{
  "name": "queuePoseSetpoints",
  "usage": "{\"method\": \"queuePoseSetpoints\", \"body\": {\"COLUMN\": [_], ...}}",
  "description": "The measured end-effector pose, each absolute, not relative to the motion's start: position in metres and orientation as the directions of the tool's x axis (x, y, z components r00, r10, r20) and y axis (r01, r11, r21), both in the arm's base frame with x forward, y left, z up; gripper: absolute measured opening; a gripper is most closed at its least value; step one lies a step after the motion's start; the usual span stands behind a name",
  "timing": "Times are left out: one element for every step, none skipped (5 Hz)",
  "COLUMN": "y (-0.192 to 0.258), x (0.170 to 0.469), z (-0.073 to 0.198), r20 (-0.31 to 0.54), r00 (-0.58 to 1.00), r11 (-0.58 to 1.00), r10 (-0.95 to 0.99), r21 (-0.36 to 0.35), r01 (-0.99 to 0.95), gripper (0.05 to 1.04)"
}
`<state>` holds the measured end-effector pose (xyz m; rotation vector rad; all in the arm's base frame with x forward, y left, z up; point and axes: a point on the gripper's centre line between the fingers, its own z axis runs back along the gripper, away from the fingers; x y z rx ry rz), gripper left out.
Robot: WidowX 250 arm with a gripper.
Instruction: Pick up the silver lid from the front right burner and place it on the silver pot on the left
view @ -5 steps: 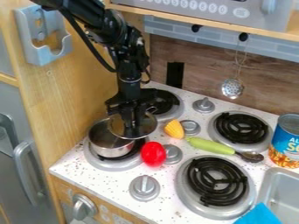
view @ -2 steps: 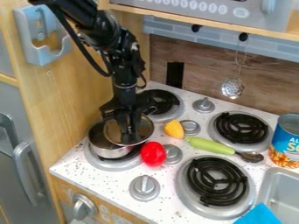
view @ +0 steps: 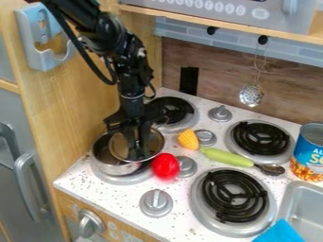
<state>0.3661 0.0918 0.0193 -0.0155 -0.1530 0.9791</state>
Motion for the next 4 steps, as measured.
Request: {"method": "queuePoseSetpoints", "body": {"y": [0.103, 0.116, 0.122, 0.120], "x": [0.357, 0.346, 0.339, 0.337], "z": [0.018, 0.017, 0.017, 0.016], "r20": [0.100, 0.081, 0.075, 0.073], "r00": [0.531, 0.516, 0.520, 0.530], "r11": [0.539, 0.522, 0.526, 0.535], "r10": [0.841, 0.853, 0.851, 0.845], "r21": [-0.084, -0.096, -0.099, -0.107], "r01": [-0.838, -0.848, -0.845, -0.838], "gripper": [0.320, 0.335, 0.400, 0.683]}}
